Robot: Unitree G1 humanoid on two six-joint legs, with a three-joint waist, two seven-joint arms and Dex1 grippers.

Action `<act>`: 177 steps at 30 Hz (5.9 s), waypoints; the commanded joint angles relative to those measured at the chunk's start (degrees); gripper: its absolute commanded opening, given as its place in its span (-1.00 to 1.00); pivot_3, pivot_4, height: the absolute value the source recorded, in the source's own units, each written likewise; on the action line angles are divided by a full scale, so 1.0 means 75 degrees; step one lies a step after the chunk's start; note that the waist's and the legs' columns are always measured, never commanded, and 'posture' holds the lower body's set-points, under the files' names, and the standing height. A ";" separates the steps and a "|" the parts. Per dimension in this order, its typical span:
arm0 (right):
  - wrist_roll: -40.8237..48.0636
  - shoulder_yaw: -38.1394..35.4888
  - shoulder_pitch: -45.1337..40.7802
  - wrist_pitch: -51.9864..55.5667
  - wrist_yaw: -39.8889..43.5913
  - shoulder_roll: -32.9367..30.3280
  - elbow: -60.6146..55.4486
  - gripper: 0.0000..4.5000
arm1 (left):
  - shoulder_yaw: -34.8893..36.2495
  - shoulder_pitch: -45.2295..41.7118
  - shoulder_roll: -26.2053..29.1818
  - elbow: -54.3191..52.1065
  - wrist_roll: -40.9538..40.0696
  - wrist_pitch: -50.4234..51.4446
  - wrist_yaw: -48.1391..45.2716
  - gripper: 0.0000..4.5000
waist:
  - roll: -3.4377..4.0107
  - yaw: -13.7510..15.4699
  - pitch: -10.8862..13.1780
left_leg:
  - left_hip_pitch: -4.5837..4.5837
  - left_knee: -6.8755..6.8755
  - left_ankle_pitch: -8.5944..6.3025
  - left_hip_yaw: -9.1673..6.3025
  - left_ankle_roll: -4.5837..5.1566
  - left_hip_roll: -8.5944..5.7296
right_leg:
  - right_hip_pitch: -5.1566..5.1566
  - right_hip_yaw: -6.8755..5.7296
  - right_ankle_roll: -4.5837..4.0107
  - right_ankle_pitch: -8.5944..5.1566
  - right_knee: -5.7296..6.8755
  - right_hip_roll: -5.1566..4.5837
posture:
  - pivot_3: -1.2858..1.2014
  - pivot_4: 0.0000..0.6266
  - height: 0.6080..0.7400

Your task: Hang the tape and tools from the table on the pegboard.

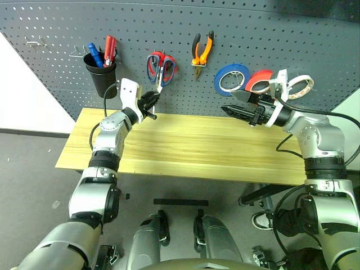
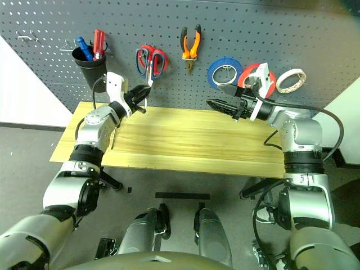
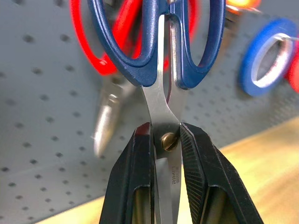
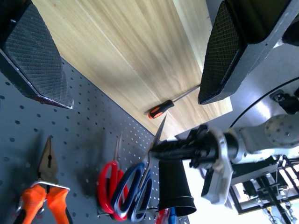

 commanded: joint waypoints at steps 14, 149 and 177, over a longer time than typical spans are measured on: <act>0.0203 -0.0139 0.0369 0.0121 -0.0224 -0.0111 -0.0783 1.00 | 0.0696 0.0159 0.0060 -0.1080 -0.0771 -0.0280 -0.0831 0.70 | 0.0000 -0.0098 0.0000 | 0.0000 0.0001 0.0000 0.0000 0.0000 0.0001 | 0.0000 0.0002 0.0002 0.0001 0.0000 -0.0001 | -0.08 -0.60 1.00; -0.0388 0.1408 0.0080 0.2020 -0.0420 0.0531 -0.1463 1.00 | 0.0825 0.3194 0.2493 -0.9374 -0.1222 0.9173 -0.0562 -0.72 | -0.0115 0.0210 0.1185 | -0.0158 -0.0215 0.0141 0.0159 -0.0057 0.0019 | -0.0264 -0.0091 0.0021 0.0228 -0.0211 -0.0110 | 0.04 -0.34 1.00; -0.0366 0.1166 -0.0799 0.0920 -0.0559 0.1221 -0.0566 1.00 | 0.1674 0.0998 0.1849 -0.6149 -0.0818 0.1098 0.0014 -0.72 | -0.0118 0.0483 -0.0206 | -0.0163 -0.0392 0.0197 0.0526 -0.0142 0.0145 | -0.0365 -0.0062 -0.0080 0.0364 -0.0163 -0.0115 | 0.07 -0.74 1.00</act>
